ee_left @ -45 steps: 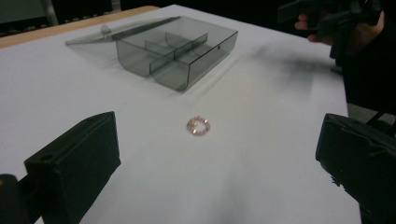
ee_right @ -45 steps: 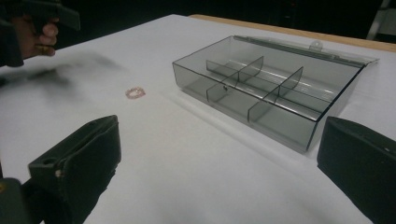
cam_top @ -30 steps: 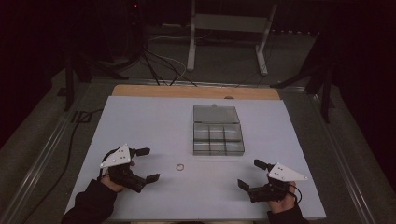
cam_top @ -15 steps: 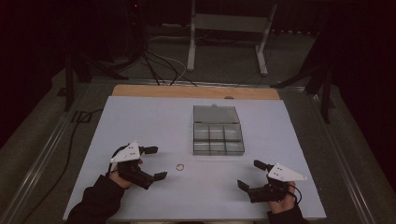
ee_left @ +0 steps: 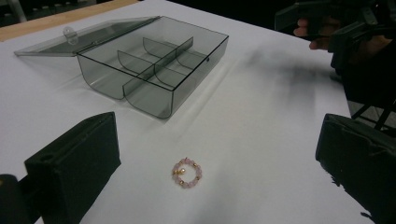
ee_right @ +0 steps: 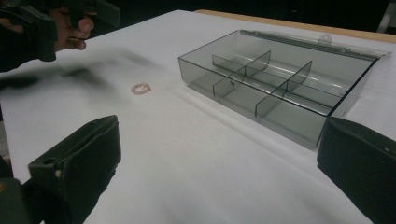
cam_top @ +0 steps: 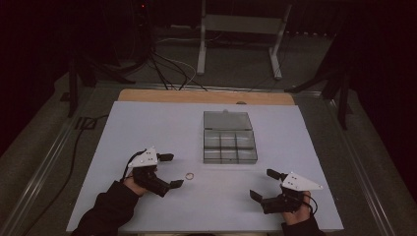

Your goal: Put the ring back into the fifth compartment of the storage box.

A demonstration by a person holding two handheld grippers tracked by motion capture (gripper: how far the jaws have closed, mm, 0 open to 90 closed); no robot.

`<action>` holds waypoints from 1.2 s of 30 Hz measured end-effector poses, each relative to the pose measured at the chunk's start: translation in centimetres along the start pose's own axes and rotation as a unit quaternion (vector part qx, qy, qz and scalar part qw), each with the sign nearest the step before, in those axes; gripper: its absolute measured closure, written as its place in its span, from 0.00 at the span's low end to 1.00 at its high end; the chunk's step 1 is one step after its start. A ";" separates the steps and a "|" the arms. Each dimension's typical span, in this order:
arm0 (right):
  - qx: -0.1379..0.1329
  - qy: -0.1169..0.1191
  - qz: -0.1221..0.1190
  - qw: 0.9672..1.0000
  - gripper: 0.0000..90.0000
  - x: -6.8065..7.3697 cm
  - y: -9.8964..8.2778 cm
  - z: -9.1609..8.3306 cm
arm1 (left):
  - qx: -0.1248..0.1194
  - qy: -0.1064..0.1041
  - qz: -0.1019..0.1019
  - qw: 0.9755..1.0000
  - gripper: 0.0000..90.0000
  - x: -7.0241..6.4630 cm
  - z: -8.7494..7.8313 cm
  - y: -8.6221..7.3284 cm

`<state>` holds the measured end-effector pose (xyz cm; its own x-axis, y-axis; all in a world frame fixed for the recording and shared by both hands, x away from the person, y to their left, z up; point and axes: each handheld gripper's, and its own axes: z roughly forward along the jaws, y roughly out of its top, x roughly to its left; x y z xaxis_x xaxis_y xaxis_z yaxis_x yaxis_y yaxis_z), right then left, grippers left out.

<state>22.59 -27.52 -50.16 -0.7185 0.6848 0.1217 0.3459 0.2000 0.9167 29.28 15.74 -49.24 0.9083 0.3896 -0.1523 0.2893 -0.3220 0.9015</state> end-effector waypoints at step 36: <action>0.008 0.005 -0.002 1.000 0.00 0.1 -0.1 0.0 | 0.105 0.067 -0.043 0.991 0.17 0.6 3.9 0.4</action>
<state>22.54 -27.46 -50.22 -0.7263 0.6765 0.1220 0.3529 0.2146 0.9107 31.14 12.49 -50.51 0.8333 0.5299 -0.1577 0.4339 -0.4501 0.7804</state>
